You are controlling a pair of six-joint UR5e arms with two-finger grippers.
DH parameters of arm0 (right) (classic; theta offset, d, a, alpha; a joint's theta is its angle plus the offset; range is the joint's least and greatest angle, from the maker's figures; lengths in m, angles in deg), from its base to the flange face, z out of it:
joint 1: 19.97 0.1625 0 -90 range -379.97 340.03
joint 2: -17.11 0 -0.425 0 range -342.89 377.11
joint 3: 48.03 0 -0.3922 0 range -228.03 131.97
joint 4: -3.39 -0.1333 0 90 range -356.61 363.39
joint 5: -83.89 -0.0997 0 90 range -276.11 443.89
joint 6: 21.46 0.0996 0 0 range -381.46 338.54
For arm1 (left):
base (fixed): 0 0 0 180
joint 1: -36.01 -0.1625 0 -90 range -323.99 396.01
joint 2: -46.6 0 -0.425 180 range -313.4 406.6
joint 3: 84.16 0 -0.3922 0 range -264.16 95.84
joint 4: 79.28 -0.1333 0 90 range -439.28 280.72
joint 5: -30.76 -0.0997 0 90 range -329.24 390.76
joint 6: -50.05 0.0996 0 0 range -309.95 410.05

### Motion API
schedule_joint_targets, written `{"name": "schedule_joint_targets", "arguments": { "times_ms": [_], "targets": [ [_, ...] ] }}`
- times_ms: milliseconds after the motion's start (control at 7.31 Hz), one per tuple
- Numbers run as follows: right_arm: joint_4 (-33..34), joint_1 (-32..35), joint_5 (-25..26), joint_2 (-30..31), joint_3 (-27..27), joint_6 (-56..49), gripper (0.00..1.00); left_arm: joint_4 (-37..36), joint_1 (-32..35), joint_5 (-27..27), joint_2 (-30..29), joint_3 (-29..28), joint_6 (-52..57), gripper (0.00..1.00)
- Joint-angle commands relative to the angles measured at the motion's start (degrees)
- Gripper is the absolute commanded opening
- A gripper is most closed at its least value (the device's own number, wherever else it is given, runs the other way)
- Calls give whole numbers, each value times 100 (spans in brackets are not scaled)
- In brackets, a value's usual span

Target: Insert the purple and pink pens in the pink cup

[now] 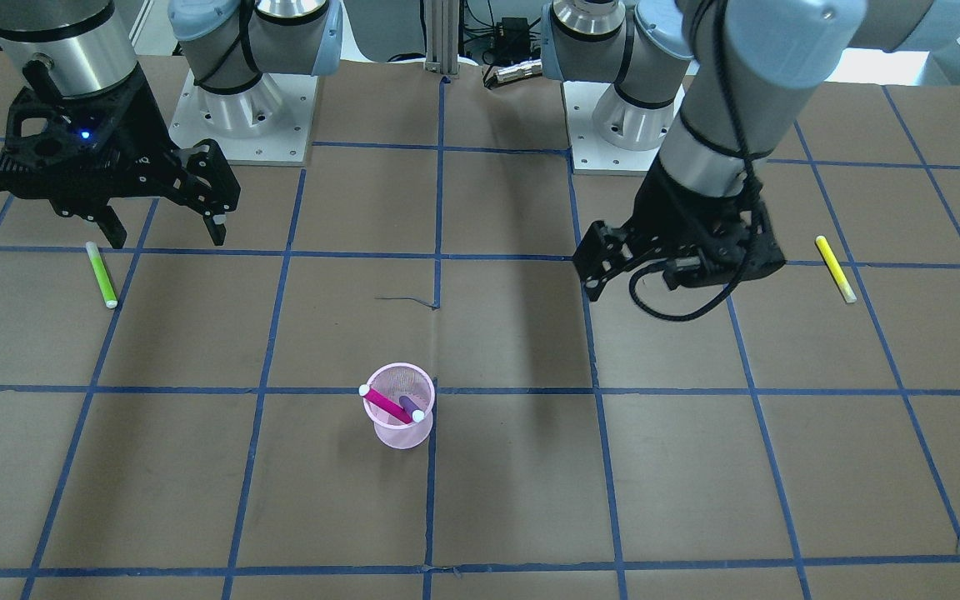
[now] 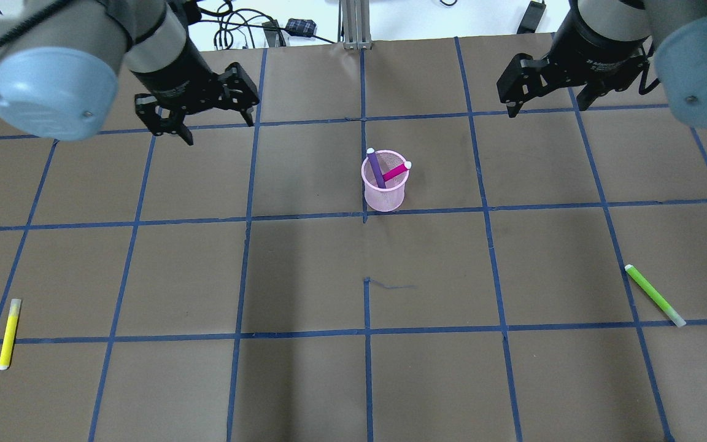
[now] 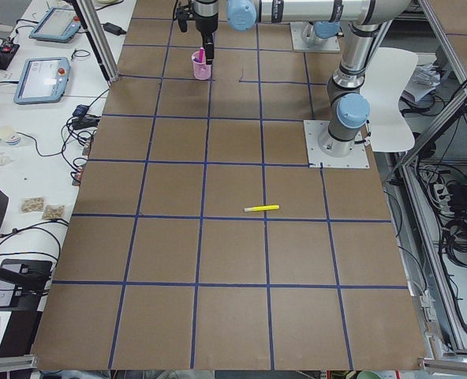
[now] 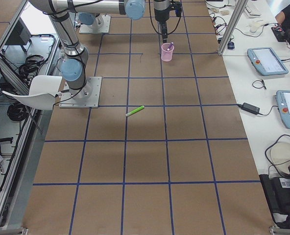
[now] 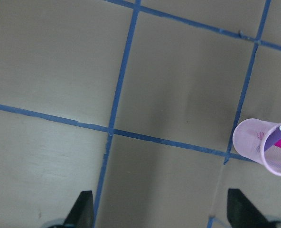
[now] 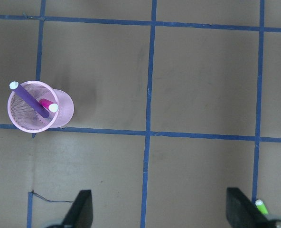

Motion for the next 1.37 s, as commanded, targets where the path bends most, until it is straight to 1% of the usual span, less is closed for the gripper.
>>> {"name": "schedule_joint_targets", "arguments": {
  "times_ms": [0,137,274,547,684,1231],
  "targets": [
    [-4,0,-8,-2,5,-3,100,786,10,-160,509,-8,645,100],
    [-4,0,9,-2,5,6,100,586,19,-177,528,150,732,100],
    [-4,0,1,7,-13,-3,100,227,-51,-194,493,134,1150,100],
    [-13,-9,1,7,-22,-3,100,6,-95,-194,423,134,1172,100],
    [-13,-9,1,7,-22,-3,100,-474,-95,-194,397,230,1163,100],
    [-13,-9,18,7,-30,-3,100,-479,-113,-177,396,248,1093,100]
  ]
}}
